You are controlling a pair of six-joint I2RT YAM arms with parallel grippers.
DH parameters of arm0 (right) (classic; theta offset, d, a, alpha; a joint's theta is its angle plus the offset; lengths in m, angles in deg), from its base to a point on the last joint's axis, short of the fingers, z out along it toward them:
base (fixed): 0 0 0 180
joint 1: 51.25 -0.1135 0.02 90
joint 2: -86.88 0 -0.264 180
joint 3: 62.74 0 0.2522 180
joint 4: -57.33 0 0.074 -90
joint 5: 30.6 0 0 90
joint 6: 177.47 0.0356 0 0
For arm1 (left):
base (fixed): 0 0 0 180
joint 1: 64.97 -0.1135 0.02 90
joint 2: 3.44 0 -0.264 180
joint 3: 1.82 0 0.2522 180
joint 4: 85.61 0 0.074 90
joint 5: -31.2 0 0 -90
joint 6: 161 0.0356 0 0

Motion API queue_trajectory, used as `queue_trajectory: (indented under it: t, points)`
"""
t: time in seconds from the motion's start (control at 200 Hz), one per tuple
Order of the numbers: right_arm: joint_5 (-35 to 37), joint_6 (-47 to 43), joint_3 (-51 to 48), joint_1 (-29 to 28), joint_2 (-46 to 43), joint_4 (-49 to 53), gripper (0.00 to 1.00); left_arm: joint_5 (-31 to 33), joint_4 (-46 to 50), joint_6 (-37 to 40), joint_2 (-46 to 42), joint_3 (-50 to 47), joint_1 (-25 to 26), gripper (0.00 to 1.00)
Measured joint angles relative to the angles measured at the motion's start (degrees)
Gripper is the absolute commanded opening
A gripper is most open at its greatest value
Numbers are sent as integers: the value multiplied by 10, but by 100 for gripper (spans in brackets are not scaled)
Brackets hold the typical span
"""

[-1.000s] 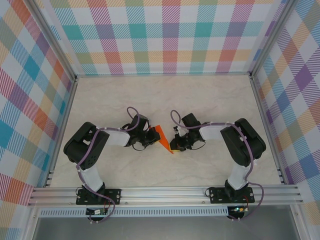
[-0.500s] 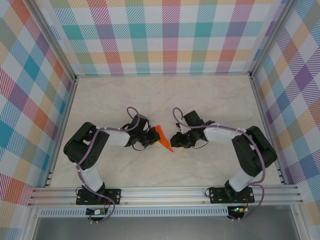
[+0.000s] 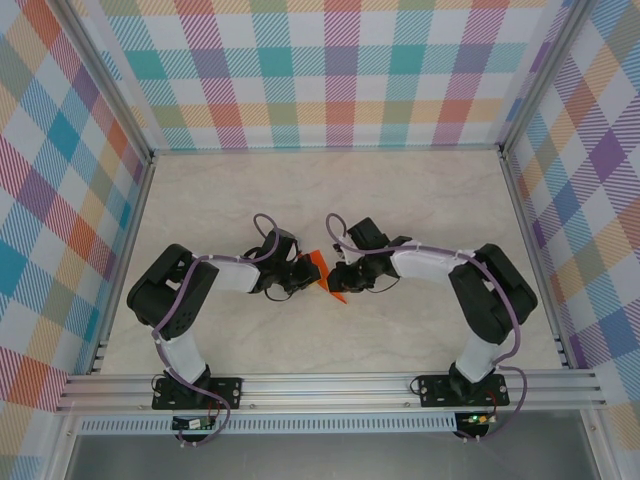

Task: Fold a paper plane with a square sheet of paper (pick it up from the middle)
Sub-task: Fold the wing for the fifth time at the center of the table.

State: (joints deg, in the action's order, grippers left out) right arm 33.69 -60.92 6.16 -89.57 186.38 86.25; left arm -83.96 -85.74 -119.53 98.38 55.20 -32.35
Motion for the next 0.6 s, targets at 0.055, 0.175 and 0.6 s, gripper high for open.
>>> queue_trajectory:
  t: [0.055,0.175,0.6]
  points:
    - [0,0,4,-2,8,3,19,0,0,0,0,0,0,1]
    - [0,0,17,-3,26,13,18,1,0,0,0,0,0,1]
    - [2,0,19,-3,49,23,17,4,2,0,0,1,2,0]
